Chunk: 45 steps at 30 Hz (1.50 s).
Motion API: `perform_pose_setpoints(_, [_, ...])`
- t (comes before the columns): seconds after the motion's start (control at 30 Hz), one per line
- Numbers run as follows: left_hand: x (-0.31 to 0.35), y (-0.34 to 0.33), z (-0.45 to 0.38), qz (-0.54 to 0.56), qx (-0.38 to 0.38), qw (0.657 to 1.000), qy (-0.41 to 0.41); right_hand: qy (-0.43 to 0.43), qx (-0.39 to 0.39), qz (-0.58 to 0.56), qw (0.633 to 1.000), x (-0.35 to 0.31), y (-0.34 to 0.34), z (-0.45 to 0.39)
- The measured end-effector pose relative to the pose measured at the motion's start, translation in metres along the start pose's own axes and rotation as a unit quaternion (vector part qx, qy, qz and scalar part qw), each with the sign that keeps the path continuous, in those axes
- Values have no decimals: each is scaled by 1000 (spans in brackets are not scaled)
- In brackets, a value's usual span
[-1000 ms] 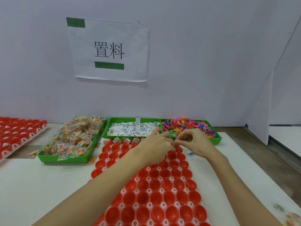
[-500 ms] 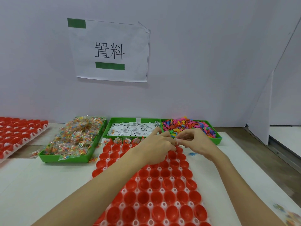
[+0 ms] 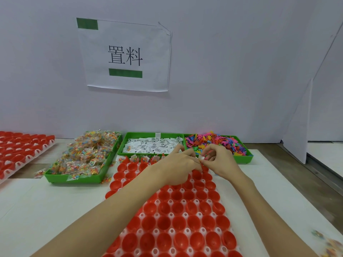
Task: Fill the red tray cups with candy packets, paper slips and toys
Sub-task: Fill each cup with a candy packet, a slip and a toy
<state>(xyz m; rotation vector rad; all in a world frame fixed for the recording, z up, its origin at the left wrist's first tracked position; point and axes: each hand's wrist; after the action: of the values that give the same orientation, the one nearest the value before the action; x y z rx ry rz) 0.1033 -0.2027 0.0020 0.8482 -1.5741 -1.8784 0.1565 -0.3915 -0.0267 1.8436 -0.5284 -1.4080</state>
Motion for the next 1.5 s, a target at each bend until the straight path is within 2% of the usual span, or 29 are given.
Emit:
perform_pose_setpoints(0.23, [-1, 0, 2, 12, -2, 1000, -5, 7, -44, 33, 998, 1, 7, -1])
perform_pose_setpoints(0.47, [-1, 0, 0, 14, -1, 1000, -4, 22, -41, 102, 994, 3, 3, -3])
perform_pose_setpoints(0.73, [-3, -2, 2, 40, 9, 999, -6, 34, -18, 18, 999, 4, 6, -4])
perform_pose_setpoints(1.0, [-11, 3, 8, 94, 86, 991, 45, 2, -18, -1, 1000, 9, 9, -6])
perform_pose_setpoints(1.13, [-19, 3, 35, 132, 166, 972, 101, -2, 4, -12, 1000, 8, 17, -6])
perform_pose_setpoints(1.27, [-48, -13, 98, 187, 248, 921, 234, 1, 41, -19, 999, 4, 29, -5])
perform_pose_setpoints(1.4, [-78, -46, 168, 115, 247, 890, 367, 11, 48, -26, 998, -12, 34, -1])
perform_pose_setpoints(1.5, [-84, -69, 196, 96, 245, 891, 370, 35, 36, -20, 999, -32, 29, 4])
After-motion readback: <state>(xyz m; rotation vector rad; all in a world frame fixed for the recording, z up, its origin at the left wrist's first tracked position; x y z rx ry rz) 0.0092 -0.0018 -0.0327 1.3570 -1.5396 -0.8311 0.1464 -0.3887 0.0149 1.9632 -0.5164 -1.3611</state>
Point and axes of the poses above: each hand's wrist, its own z-axis away from the middle knuckle, its own y-axis out of the back of the hand, x = y × z, and after that the axes turned 13 degrees about -x, right-handed
